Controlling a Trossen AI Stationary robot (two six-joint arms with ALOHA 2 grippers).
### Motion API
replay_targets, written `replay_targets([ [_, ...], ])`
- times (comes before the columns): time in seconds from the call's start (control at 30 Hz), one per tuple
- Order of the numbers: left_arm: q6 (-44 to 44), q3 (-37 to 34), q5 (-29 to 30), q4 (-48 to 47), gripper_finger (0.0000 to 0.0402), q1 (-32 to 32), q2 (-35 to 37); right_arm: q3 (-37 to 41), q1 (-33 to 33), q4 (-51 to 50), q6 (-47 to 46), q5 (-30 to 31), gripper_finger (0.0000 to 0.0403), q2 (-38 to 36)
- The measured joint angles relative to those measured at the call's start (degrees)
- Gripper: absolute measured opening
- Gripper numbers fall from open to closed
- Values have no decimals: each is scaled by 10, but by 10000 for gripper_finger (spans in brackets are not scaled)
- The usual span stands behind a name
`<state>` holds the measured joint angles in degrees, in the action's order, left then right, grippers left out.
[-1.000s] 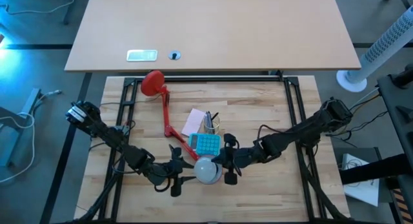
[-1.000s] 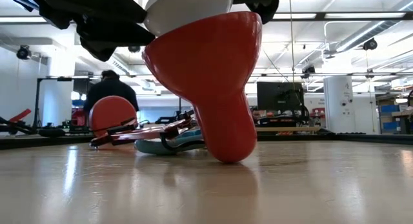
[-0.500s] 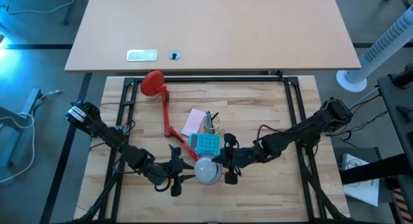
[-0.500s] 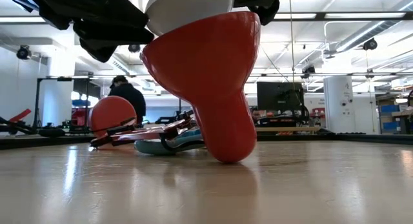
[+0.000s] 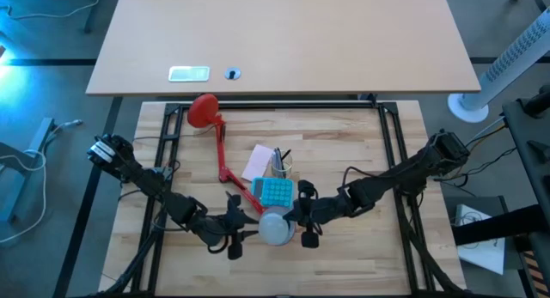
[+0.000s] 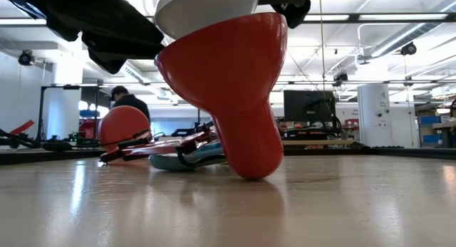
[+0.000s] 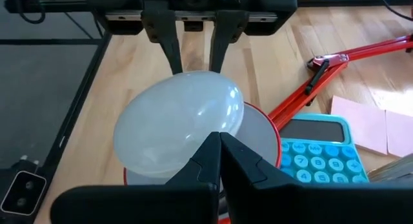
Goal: Screw lightbulb
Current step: Insert the lightbulb into the red desk lamp
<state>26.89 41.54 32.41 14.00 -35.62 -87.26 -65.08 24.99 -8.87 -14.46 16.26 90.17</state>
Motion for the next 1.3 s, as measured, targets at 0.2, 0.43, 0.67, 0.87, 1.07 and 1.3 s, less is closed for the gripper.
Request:
replay_targets([
  [0.2,56,0,-55,-53,36,-4,2,1,0,-14,-1,1,0,1],
  [0.43,98,0,-70,3,7,-30,2,1,-1,-14,0,2,0,1],
  [0.67,81,16,-29,10,0,-37,2,1,-3,-12,12,46,0,1],
  [0.87,44,49,-36,-3,0,-36,-13,1,-21,1,16,63,0,1],
  [1.07,65,100,-49,-56,0,-39,-61,1,-25,9,35,56,0,1],
  [1.3,39,146,-46,-61,0,-37,-119,1,-33,33,61,-10,0,8],
])
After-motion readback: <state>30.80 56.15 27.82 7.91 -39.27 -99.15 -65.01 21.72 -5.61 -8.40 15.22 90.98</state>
